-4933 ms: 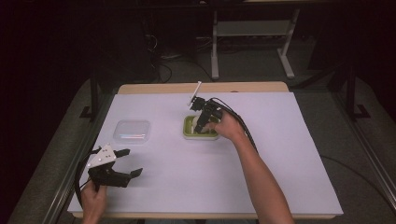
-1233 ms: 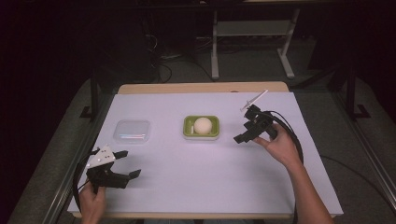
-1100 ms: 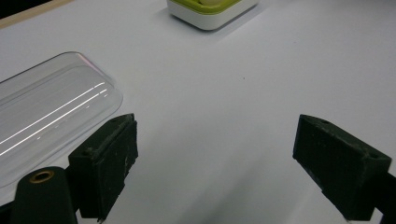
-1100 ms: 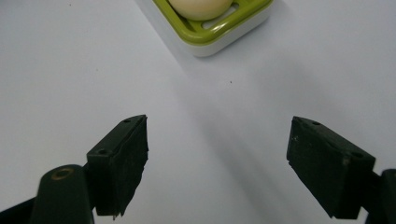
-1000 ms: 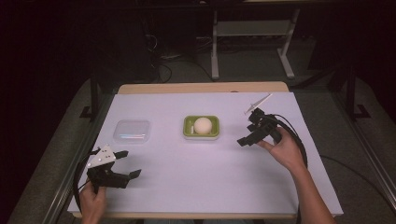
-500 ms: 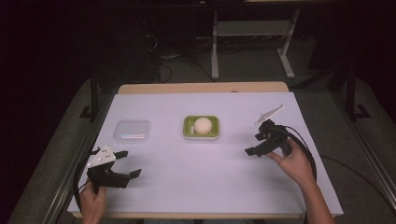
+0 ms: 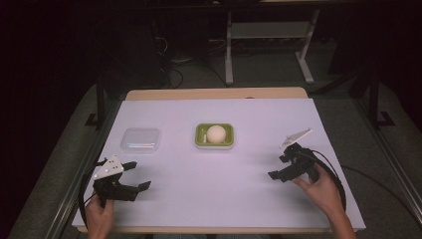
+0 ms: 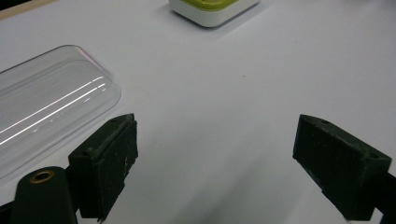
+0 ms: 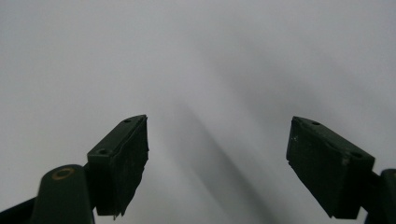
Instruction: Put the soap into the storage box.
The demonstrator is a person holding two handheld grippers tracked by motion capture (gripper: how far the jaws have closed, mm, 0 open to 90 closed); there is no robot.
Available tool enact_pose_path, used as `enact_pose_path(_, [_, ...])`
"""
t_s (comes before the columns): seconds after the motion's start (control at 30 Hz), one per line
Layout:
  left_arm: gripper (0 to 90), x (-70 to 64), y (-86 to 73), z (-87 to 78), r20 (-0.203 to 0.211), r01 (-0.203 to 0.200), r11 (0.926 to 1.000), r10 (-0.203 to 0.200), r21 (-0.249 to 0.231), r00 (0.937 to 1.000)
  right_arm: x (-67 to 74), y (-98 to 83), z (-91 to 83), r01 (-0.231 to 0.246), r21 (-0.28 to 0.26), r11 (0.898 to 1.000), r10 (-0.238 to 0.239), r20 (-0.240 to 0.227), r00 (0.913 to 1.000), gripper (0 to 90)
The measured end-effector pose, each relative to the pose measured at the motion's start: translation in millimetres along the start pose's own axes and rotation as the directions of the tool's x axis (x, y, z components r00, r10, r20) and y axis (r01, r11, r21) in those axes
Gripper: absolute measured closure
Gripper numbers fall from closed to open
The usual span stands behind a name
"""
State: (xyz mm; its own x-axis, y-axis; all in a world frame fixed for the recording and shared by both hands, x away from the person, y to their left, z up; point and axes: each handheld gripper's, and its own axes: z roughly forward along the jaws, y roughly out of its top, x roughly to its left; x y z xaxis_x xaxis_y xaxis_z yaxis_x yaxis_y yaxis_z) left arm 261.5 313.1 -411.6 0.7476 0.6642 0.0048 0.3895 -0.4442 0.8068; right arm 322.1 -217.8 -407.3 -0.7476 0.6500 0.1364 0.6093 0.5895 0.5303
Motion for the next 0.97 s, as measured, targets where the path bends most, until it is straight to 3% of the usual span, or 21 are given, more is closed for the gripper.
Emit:
enact_pose_path(0.3, [13.3,-1.1,-0.6,1.0,0.004,0.008,0.9999,-0.008,0.008,1.0,3.2,-26.9,5.6,-0.037,-0.016,0.999,0.037,-0.01,0.9993,19.2])
enact_pose_path(0.63, [13.2,-4.3,-2.2,4.4,0.021,0.004,0.9994,-0.004,0.035,0.9998,5.2,-50.3,-4.2,-0.083,-0.071,0.994,0.083,-0.011,0.9965,17.8])
enact_pose_path(0.83, [13.3,-3.7,-4.3,2.9,0.029,-0.016,0.9995,0.016,0.027,0.9994,13.2,-54.6,-4.9,-0.067,-0.092,0.994,0.068,0.002,0.9977,14.9])
enact_pose_path(0.97, [13.3,-4.0,-5.1,2.9,0.031,-0.008,0.9998,0.008,0.019,0.9995,17.1,-51.4,-4.7,-0.065,-0.105,0.992,0.065,-0.002,0.9979,13.8])
